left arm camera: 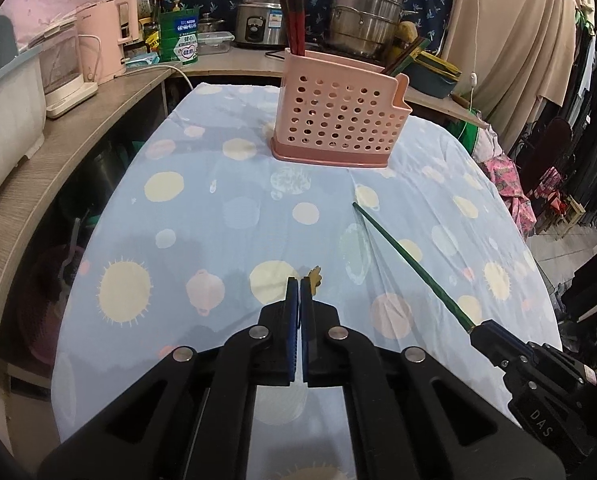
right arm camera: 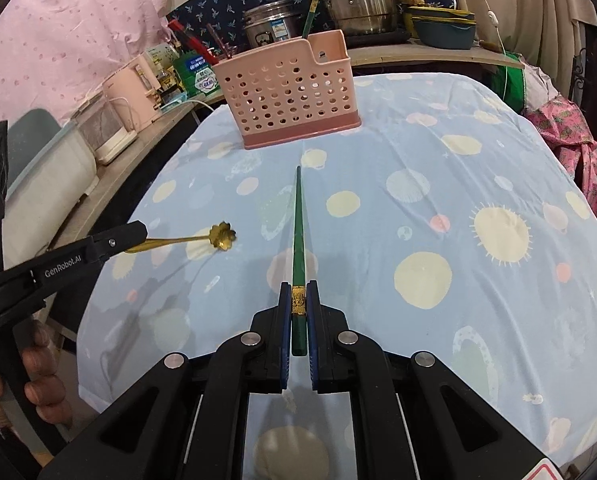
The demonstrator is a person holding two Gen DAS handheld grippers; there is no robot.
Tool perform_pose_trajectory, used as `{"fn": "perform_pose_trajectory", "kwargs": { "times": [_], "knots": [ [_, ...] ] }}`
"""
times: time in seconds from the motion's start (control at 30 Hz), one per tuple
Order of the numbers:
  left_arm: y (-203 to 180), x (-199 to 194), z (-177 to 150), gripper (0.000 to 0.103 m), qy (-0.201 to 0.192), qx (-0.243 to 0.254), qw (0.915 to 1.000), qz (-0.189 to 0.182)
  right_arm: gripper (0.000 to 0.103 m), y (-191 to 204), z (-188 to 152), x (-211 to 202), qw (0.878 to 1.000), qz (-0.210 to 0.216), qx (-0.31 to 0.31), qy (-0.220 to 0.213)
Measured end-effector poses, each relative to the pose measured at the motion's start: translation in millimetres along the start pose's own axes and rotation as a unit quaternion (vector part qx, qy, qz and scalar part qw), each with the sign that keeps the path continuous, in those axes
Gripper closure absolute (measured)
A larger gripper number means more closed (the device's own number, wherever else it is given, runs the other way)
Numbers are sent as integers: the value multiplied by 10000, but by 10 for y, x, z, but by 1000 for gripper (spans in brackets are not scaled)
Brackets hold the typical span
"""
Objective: Organize utensils
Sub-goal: 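Lift the green chopstick with the right tool toward the pink basket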
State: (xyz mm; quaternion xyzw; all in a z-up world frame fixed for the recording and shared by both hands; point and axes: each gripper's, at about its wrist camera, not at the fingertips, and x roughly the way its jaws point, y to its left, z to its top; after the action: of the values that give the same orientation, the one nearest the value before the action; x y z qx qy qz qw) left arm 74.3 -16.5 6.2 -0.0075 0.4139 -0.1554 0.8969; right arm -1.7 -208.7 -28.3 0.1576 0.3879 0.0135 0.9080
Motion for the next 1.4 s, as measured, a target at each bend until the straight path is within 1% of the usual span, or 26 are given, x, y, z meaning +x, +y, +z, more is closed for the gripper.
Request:
{"fn": "perform_pose_trajectory", "kwargs": {
  "times": [0.3,0.83,1.1,1.4],
  "knots": [
    [-71,-204,267,102,-263,102,9996,-61,96,1,410,-303,9982,120,113,-569],
    [-198,-402,764,102,-753,212,9968,-171,96,-3,1065,-623,9900,250,168,-1381],
    [-294,-464,1035,102,-980,331,9944,-223,96,-23,1358,-709,9847,276,191,-1708],
    [-403,-388,1241,102,-1027,420,9936,-220,96,-19,1611,-717,9807,300,203,-1923]
  ]
}}
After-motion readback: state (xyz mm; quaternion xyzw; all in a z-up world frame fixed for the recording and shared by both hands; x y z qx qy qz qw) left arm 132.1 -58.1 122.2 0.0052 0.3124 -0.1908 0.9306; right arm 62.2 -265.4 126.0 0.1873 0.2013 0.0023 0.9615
